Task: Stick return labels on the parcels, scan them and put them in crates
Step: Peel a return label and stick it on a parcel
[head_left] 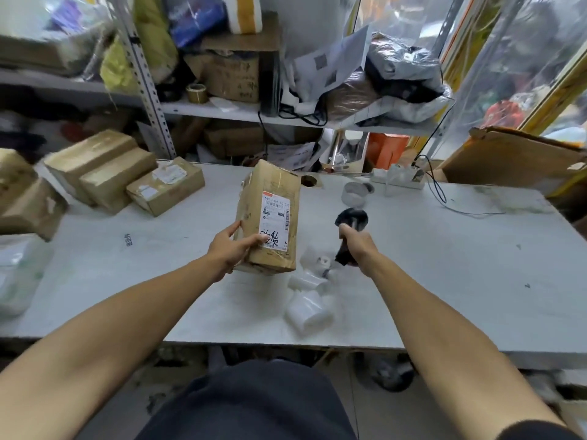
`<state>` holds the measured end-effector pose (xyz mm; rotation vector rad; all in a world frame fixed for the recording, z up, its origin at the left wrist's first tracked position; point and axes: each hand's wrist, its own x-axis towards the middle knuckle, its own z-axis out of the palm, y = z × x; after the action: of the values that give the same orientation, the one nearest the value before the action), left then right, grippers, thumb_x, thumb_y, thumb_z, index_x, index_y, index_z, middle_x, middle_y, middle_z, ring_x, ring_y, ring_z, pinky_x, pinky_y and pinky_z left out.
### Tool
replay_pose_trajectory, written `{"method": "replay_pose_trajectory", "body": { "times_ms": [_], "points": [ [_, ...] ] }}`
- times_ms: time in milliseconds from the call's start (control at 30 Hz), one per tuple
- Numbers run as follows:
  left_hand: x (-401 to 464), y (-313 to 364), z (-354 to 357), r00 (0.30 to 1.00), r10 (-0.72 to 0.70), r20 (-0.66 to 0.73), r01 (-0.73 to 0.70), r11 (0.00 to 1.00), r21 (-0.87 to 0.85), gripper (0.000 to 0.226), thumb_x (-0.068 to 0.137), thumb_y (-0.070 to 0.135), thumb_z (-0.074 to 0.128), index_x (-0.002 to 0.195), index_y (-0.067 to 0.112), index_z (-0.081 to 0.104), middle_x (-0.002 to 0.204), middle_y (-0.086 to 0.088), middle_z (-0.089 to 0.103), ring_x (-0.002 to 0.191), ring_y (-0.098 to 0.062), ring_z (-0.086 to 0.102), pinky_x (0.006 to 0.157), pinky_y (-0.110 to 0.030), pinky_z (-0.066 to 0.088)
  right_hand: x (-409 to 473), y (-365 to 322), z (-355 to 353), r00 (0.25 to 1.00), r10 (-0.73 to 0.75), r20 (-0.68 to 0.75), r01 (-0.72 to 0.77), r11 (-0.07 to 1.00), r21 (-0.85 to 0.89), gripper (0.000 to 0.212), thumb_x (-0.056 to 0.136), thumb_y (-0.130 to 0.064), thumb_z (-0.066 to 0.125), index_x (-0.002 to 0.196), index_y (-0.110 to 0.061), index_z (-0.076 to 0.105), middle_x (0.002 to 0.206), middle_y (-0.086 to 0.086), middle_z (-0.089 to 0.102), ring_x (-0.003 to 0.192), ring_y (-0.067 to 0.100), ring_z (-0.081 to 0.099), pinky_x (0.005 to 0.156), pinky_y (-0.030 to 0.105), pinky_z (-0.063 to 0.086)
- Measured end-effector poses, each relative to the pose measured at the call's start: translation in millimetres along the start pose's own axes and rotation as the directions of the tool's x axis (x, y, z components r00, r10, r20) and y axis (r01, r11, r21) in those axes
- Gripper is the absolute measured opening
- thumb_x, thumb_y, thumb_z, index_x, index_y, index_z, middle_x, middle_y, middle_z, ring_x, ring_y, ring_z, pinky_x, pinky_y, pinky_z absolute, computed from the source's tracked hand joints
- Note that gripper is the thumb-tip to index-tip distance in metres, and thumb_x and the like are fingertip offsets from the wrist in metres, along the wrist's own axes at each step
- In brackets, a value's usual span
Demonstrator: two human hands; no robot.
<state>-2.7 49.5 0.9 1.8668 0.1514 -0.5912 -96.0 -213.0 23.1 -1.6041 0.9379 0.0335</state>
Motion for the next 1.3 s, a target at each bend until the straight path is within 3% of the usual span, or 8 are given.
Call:
{"method": "replay_pose_trajectory", "body": {
  "times_ms": [133, 300, 600, 700, 833, 1067, 1167, 1300],
  "points": [
    [1, 18, -7, 0.997, -0.017, -0.075, 0.017, 1.000, -0.005, 0.101, 0.071, 0.052, 0.087, 0.156, 0.035, 0.035, 0.153, -0.003, 0.048, 0.111, -0.029, 0.057, 0.064, -0.033, 0.050, -26, -90, 1, 0.915, -0.182, 0.360, 0.196, 0.981, -0.002, 0.022, 0.081, -0.026, 0.053, 0.096, -0.010, 0.053, 0.059, 0.000, 0.052, 0.060, 0.016, 0.045, 0.059, 0.030, 0.036],
    [5, 35, -15, 0.993, -0.055, -0.105, 0.050, 0.998, -0.049, 0.110, 0.059, 0.059, 0.087, 0.155, 0.038, 0.037, 0.144, -0.003, 0.055, 0.112, -0.033, 0.059, 0.077, -0.044, 0.055, -53, -154, 1, 0.837, -0.236, 0.494, 0.256, 0.966, 0.029, 0.040, 0.069, -0.031, 0.059, 0.102, -0.008, 0.059, 0.088, 0.009, 0.057, 0.068, 0.014, 0.053, 0.062, 0.029, 0.039],
    [14, 34, -20, 0.993, -0.081, -0.091, 0.070, 0.991, -0.114, 0.093, 0.075, 0.051, 0.083, 0.155, 0.034, 0.038, 0.139, -0.009, 0.060, 0.114, -0.035, 0.061, 0.092, -0.055, 0.053, -58, -180, -1, 0.806, -0.288, 0.516, 0.329, 0.944, 0.014, 0.043, 0.065, -0.033, 0.060, 0.098, -0.006, 0.061, 0.065, -0.001, 0.059, 0.064, 0.014, 0.053, 0.083, 0.039, 0.043],
    [16, 30, -19, 0.992, -0.108, -0.071, 0.100, 0.990, -0.103, 0.096, 0.074, 0.053, 0.084, 0.155, 0.035, 0.036, 0.141, -0.010, 0.058, 0.118, -0.039, 0.058, 0.093, -0.065, 0.050, -55, -184, -1, 0.795, -0.304, 0.525, 0.344, 0.939, 0.022, 0.050, 0.065, -0.033, 0.062, 0.105, -0.005, 0.061, 0.074, 0.003, 0.059, 0.067, 0.015, 0.052, 0.087, 0.041, 0.046],
    [21, 25, -19, 0.991, -0.121, -0.058, 0.115, 0.988, -0.103, 0.096, 0.073, 0.053, 0.084, 0.155, 0.034, 0.038, 0.138, -0.010, 0.060, 0.116, -0.038, 0.060, 0.093, -0.066, 0.050, -58, -189, -4, 0.792, -0.309, 0.527, 0.365, 0.931, -0.002, 0.047, 0.066, -0.032, 0.061, 0.105, -0.005, 0.060, 0.088, 0.010, 0.057, 0.072, 0.016, 0.050, 0.080, 0.040, 0.041],
    [27, 19, -19, 0.986, -0.167, -0.011, 0.168, 0.986, 0.021, 0.070, 0.090, 0.052, 0.069, 0.150, 0.029, 0.043, 0.139, -0.011, 0.056, 0.121, -0.039, 0.053, 0.095, -0.062, 0.044, -45, -177, -8, 0.825, -0.276, 0.494, 0.417, 0.886, -0.201, 0.016, 0.083, -0.026, 0.059, 0.085, -0.011, 0.055, 0.073, 0.006, 0.054, 0.067, 0.018, 0.050, 0.061, 0.030, 0.045],
    [33, 9, -17, 0.984, -0.055, -0.172, 0.088, 0.978, 0.190, 0.050, 0.096, 0.043, 0.062, 0.137, 0.017, 0.052, 0.132, -0.006, 0.062, 0.112, -0.030, 0.059, 0.093, -0.043, 0.050, -17, -129, -11, 0.914, -0.207, 0.348, 0.343, 0.853, -0.394, 0.015, 0.087, -0.025, 0.061, 0.085, -0.011, 0.055, 0.078, 0.008, 0.053, 0.071, 0.020, 0.050, 0.062, 0.030, 0.043],
    [33, -7, -10, 0.907, 0.104, -0.408, 0.088, 0.901, 0.425, 0.071, 0.085, 0.046, 0.073, 0.141, 0.013, 0.044, 0.139, -0.014, 0.052, 0.125, -0.036, 0.051, 0.102, -0.051, 0.046, 23, -26, -29, 0.989, -0.081, 0.124, 0.127, 0.893, -0.433, 0.024, 0.084, -0.028, 0.060, 0.075, -0.013, 0.045, 0.072, 0.007, 0.046, 0.065, 0.022, 0.042, 0.063, 0.034, 0.035]
  ]
}}
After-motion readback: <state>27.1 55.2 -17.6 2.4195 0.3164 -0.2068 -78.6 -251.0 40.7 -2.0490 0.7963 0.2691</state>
